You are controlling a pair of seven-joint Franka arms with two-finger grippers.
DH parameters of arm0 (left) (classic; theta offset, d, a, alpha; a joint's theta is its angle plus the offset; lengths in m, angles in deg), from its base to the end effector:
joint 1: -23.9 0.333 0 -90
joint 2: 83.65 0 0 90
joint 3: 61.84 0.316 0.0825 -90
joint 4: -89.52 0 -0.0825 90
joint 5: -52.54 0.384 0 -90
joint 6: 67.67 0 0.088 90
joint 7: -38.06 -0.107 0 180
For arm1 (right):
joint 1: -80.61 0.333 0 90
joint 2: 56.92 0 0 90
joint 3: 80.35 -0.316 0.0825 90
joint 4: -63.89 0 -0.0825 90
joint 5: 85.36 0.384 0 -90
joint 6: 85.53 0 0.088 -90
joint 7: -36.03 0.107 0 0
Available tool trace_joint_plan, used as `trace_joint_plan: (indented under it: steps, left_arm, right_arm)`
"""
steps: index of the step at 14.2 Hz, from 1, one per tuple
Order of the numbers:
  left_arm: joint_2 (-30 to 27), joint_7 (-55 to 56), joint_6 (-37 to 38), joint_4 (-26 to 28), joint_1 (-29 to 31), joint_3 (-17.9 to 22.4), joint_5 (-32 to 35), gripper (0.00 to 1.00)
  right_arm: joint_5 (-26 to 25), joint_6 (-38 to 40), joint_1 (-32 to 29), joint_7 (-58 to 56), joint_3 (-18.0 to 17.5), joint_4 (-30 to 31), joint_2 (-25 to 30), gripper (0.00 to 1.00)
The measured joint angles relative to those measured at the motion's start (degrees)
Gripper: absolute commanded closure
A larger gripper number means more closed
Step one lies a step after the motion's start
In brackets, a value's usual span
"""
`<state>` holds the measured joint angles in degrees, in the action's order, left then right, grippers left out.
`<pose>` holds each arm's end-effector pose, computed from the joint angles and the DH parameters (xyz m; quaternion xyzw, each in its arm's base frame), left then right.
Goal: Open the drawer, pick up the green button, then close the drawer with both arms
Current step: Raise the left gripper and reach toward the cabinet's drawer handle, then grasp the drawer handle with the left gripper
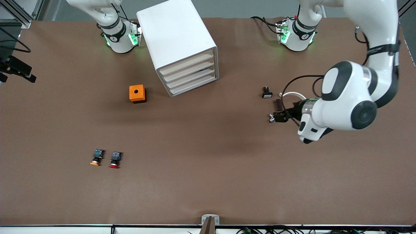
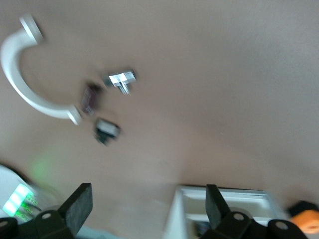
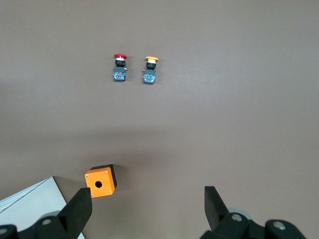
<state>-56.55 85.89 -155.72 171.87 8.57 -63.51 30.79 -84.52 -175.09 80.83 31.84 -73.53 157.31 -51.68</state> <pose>0.6130 -0.2269 0.4029 0.9213 0.2841 -0.2573 0.0654 0.5216 -0.0619 0.6447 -0.9996 0.0207 -0.0129 0.0116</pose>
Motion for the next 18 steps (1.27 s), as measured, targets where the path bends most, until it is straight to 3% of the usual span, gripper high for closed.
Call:
trace_joint_plan:
  steps: [9,16,18]
  left_arm:
    - [14.29,48.28,0.35,-3.51,-9.65,-0.22,-19.18,0.00]
    - [22.56,70.63,0.97,-4.62,-11.23,-4.31,-24.41,0.01]
    - [24.28,74.29,2.60,-4.71,-11.23,-5.06,-25.80,0.06]
  right_arm:
    - [-0.01,0.00,0.00,0.00,0.01,0.00,0.00,0.00]
    - [-0.03,-0.01,0.00,0.09,0.02,0.06,-0.01,0.00]
    - [-0.03,0.02,0.00,0.32,0.12,0.10,-0.01,0.00]
